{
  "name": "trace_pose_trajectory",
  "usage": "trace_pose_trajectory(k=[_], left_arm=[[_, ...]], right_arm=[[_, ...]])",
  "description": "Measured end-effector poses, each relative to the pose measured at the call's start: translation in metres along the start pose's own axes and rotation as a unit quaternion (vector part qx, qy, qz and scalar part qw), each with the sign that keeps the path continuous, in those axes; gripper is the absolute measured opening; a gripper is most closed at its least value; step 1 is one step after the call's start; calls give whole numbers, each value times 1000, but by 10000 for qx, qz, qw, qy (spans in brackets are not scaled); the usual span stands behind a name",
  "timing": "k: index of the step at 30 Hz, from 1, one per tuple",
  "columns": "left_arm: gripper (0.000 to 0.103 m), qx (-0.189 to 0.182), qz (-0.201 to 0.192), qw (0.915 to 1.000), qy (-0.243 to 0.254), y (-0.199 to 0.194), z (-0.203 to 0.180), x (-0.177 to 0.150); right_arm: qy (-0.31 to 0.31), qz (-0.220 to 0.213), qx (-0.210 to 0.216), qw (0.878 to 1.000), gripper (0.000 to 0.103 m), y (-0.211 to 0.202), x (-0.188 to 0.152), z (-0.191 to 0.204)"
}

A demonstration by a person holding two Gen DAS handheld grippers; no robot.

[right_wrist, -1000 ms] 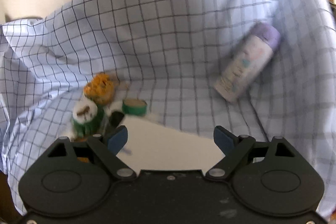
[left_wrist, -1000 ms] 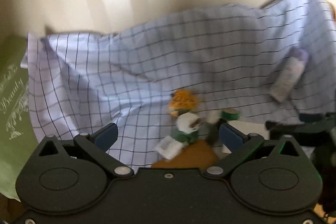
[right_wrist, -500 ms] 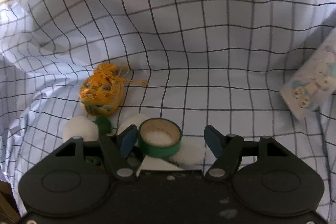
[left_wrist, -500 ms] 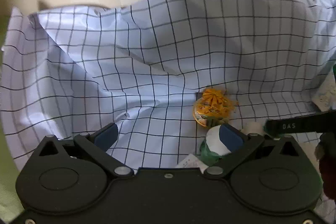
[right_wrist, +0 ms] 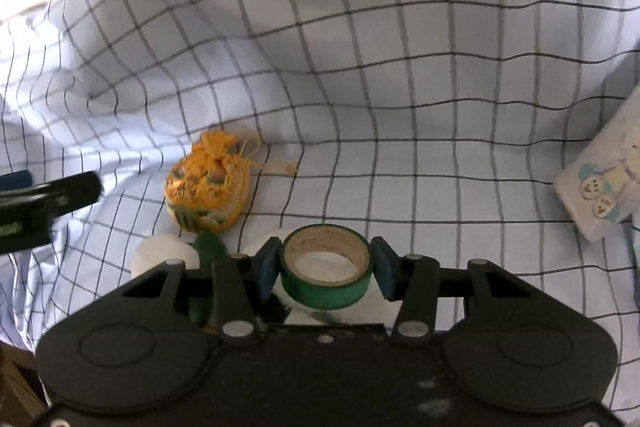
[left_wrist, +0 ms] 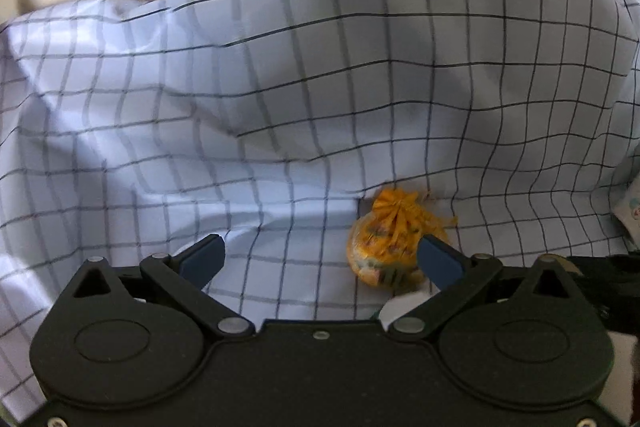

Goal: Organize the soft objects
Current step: 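Grasp the yellow pouch with the left tool while the right tool grasps the green tape roll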

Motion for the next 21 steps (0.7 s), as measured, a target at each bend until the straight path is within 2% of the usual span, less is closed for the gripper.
trace_pose_trajectory(k=[7,17,18,21], left_arm=[[99,37,141,9987,486,41,-33,18],[99,-33,775,9945,696,97,-51,10],[98,-55,816,9941,717,100,-52,9],[83,-245,932,9929,692,108,-55,8]], right_arm=[[-56,-273,-29,9996,48,-16,4,-14],[-126,-418,-131,9990,48,-25,3,-30],[-126,-416,-144,9990,48,-24,3,-30],[-143,-413,-159,9989,48,-22,2,-28]])
Point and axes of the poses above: each gripper's, at about its wrist camera, not at the fingertips, and y roughly the way its jaws point, z to its left, x to its top, the point moved 8 cm from there along y, roughly the way its jaws point, and after that the axes turned 13 degrees about y, right-handed, at the moved point
